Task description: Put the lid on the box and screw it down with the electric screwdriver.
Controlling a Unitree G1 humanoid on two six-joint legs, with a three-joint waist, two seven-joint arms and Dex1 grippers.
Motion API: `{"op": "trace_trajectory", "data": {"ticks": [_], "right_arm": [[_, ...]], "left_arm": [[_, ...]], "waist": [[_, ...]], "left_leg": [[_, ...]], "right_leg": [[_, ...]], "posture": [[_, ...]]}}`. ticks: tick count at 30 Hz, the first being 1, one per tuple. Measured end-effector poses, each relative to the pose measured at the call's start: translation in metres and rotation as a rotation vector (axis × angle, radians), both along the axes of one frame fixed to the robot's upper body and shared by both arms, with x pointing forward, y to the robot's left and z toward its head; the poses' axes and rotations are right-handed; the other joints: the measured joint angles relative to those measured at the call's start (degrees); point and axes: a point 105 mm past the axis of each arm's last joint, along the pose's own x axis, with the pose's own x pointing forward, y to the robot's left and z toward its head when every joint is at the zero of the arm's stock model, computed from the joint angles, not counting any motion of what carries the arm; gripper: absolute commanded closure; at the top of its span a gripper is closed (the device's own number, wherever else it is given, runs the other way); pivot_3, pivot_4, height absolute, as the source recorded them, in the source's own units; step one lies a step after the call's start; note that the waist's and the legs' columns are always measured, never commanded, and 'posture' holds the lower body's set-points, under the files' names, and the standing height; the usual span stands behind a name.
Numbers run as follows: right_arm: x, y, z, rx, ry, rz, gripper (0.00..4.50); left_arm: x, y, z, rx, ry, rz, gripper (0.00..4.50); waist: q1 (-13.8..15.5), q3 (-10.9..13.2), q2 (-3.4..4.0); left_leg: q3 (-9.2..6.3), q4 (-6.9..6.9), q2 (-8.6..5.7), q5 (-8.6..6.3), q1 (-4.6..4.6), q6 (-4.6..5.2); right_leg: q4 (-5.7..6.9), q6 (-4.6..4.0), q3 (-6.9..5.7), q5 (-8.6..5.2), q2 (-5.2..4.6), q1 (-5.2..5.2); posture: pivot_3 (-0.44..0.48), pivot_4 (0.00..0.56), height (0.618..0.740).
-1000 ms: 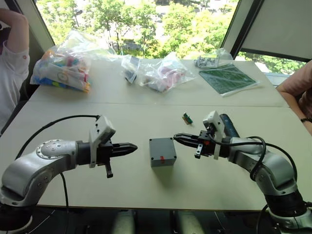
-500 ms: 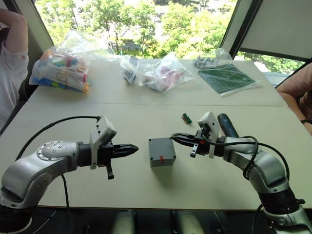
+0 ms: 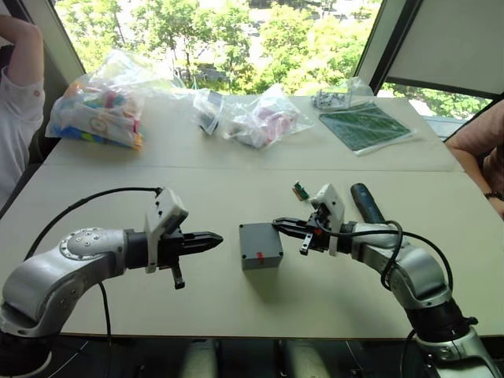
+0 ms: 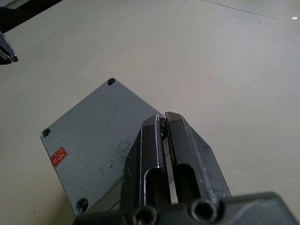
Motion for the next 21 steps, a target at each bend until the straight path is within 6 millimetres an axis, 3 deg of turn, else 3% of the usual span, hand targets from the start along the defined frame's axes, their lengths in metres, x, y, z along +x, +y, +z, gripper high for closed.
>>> {"op": "trace_trajectory", "data": {"ticks": [2,5,11,15,18,21], "right_arm": [[0.000,0.000,0.000,-0.001,-0.002,0.001,4.42],[0.001,-0.001,-0.001,-0.003,-0.001,0.003,3.78],[0.001,-0.003,-0.002,-0.020,-0.003,0.006,1.34],[0.004,-0.013,0.005,-0.014,-0.007,-0.029,0.04],[0.007,-0.025,0.027,0.029,-0.021,-0.076,0.04],[0.018,-0.047,0.066,0.078,-0.037,-0.169,0.04]], "left_arm": [[0.000,0.000,0.000,0.000,0.000,0.001,4.50],[0.001,0.000,0.000,0.002,-0.001,0.008,4.50],[0.001,0.000,0.000,0.001,-0.003,0.013,4.50],[0.002,-0.002,0.000,-0.012,-0.002,0.007,4.50],[0.005,-0.005,0.005,-0.047,-0.009,-0.002,4.50],[0.010,-0.013,0.018,-0.112,-0.034,-0.041,4.50]], "waist": [[0.0,0.0,0.00],[0.0,0.0,0.00],[0.1,0.0,0.00],[0.1,0.0,0.01],[0.2,0.0,0.01],[0.1,0.0,0.03]], "left_leg": [[0.00,0.00,0.00,0.00,0.00,0.00],[0.00,0.00,0.00,0.00,0.00,0.00],[0.00,0.00,0.00,0.00,0.00,-0.01],[0.01,0.00,0.00,0.00,-0.01,-0.01],[0.01,0.01,0.00,0.01,-0.01,-0.02],[0.00,0.01,0.00,0.15,-0.02,-0.26]], "right_leg": [[0.00,0.00,0.00,0.00,0.00,0.00],[0.00,-0.01,0.00,0.01,0.00,0.00],[0.00,-0.02,0.00,0.01,0.00,0.00],[0.00,-0.02,0.00,0.01,0.00,-0.01],[0.00,-0.04,0.00,0.03,0.00,-0.01],[0.00,-0.12,0.00,0.08,0.00,-0.01]], "posture": [[0.000,0.150,0.740],[0.000,0.150,0.740],[0.000,0.150,0.740],[0.000,0.150,0.740],[0.000,0.150,0.740],[0.000,0.150,0.740]]}}
